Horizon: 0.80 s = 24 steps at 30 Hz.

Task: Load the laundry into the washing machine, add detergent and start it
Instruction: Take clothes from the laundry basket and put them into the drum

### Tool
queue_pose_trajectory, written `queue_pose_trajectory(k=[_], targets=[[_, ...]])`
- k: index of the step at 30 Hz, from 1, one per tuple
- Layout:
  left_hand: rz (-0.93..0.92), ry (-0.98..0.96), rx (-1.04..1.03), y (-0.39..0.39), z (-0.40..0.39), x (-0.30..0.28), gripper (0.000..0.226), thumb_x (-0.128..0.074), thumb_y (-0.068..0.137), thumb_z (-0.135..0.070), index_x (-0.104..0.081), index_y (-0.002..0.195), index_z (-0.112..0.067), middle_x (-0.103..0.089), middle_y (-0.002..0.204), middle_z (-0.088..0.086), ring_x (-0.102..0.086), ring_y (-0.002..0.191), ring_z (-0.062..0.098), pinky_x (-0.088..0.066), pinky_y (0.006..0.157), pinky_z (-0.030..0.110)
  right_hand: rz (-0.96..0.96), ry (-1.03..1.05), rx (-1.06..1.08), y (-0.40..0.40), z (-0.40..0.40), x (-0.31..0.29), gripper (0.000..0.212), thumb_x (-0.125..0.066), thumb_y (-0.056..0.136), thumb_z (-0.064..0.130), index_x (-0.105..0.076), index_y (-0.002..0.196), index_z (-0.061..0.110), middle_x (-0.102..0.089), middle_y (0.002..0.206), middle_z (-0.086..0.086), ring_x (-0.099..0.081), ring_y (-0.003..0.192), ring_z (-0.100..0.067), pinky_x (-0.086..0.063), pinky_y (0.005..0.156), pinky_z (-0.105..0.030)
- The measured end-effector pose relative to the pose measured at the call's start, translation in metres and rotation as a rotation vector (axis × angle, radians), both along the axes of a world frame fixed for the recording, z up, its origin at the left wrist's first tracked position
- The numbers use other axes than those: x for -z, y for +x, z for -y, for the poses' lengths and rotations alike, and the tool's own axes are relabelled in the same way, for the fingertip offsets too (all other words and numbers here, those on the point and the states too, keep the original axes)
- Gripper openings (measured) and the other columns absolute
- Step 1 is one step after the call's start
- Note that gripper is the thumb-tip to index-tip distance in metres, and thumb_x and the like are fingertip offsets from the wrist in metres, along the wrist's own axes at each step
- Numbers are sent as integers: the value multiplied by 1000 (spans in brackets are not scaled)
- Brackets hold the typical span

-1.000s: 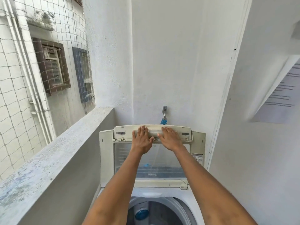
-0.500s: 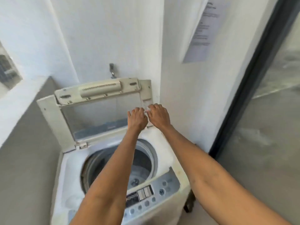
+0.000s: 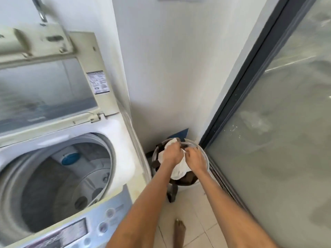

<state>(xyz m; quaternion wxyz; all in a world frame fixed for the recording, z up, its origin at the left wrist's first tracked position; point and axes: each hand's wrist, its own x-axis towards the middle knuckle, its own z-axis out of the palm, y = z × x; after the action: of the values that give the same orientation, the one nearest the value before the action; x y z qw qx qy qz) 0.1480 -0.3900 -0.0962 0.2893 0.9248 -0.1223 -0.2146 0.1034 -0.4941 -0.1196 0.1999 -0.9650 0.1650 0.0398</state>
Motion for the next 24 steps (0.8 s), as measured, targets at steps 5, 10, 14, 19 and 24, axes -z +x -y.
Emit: queue_pose_trajectory(k=[5, 10, 14, 19, 24], targets=[[-224, 67, -151, 49, 60, 117, 40, -41, 95, -19, -47, 132, -9, -53, 135, 14, -49, 124, 32, -39, 103, 39, -197, 178, 73, 48, 64, 110, 30, -44, 94, 16, -62, 118, 12, -62, 120, -9, -55, 114, -27, -46, 93, -36], [-266, 91, -348, 88, 85, 225, 35, -44, 95, -20, -49, 127, -7, -53, 132, 13, -49, 121, 30, -40, 100, 37, -249, 295, 232, 93, 104, 212, 28, -50, 93, 20, -62, 118, 14, -64, 119, -7, -57, 111, -25, -48, 85, -33], [-320, 167, -363, 91, 93, 295, 38, -49, 96, -31, -50, 127, -10, -49, 131, 8, -47, 123, 26, -40, 102, 36, -433, 271, 269, 105, 114, 276, 24, -56, 92, 34, -61, 105, 14, -57, 119, -11, -53, 114, -30, -45, 82, -34], [-242, 142, -504, 79, 103, 313, 22, -52, 92, -25, -68, 97, -11, -63, 106, 5, -59, 98, 21, -52, 85, 36, -414, 435, 296, 95, 116, 296, 36, -60, 89, 32, -38, 62, 23, -50, 75, -1, -49, 78, -20, -34, 65, -27], [-222, -161, -894, 77, 94, 254, 15, -34, 98, -14, -48, 97, -7, -55, 102, 13, -55, 99, 30, -45, 82, 36, -205, 689, 221, 89, 96, 227, 26, -54, 94, 27, -43, 72, 17, -46, 66, 6, -45, 62, -9, -36, 61, -25]])
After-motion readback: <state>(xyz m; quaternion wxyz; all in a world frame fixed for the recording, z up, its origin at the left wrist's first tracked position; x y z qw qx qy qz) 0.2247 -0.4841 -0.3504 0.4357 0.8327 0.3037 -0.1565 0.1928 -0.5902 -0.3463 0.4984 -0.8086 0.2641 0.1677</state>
